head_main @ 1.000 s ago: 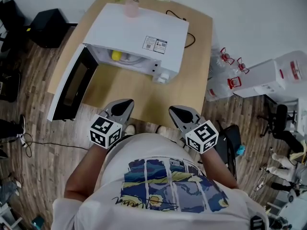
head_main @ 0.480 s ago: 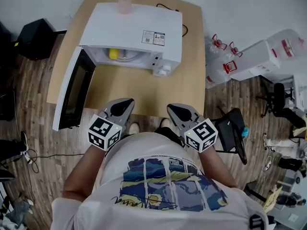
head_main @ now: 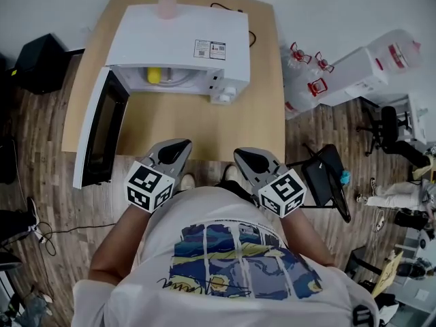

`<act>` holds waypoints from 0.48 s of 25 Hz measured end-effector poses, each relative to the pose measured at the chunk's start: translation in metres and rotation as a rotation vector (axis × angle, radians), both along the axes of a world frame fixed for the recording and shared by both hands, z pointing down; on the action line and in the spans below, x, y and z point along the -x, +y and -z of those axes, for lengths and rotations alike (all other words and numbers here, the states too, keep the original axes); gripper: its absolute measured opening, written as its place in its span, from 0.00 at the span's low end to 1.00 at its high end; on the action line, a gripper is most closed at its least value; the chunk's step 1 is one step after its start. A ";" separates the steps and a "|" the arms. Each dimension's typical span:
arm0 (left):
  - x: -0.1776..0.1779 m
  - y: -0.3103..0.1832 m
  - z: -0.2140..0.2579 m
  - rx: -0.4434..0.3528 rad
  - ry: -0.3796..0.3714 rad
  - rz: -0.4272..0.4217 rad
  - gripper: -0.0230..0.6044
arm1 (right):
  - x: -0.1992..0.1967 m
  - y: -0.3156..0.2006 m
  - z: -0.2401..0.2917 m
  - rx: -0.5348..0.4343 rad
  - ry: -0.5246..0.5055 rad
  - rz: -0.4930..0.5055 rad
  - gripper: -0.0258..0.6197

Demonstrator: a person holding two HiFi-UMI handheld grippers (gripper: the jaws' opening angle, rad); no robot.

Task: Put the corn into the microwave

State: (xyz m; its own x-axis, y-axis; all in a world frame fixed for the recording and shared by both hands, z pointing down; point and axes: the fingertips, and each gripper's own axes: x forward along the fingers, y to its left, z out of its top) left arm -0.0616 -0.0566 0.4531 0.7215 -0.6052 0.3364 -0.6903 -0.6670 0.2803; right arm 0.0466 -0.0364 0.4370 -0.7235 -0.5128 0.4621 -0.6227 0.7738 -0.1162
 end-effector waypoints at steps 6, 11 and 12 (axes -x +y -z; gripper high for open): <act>-0.006 -0.002 0.000 -0.008 0.000 -0.019 0.05 | -0.008 0.002 0.000 -0.006 0.016 -0.020 0.05; -0.008 0.001 -0.002 -0.005 0.001 -0.032 0.05 | -0.005 0.005 0.001 -0.012 0.024 -0.021 0.05; -0.008 0.001 -0.002 -0.005 -0.001 -0.034 0.05 | -0.005 0.005 0.001 -0.013 0.025 -0.021 0.05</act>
